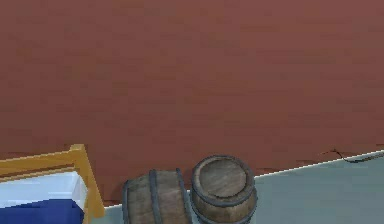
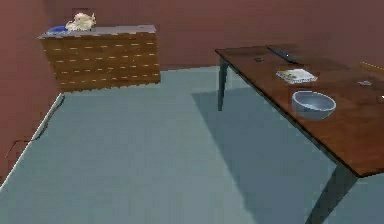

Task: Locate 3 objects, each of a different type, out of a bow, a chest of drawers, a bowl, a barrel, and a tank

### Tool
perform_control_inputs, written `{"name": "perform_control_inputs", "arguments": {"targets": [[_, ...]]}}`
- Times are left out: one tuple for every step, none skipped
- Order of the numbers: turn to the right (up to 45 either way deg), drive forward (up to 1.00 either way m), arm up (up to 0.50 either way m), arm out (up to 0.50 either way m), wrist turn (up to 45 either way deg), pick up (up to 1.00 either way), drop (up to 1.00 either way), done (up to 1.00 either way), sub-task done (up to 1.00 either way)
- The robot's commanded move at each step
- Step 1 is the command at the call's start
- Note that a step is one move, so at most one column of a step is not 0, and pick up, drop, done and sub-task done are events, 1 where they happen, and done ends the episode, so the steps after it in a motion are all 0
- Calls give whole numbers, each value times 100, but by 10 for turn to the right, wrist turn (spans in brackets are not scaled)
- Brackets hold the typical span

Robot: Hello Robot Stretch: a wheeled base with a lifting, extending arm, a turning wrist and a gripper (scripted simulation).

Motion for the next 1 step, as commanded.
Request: {"name": "perform_control_inputs", "arguments": {"targets": [[0,0,0,0,0,0,0,100,0]]}}
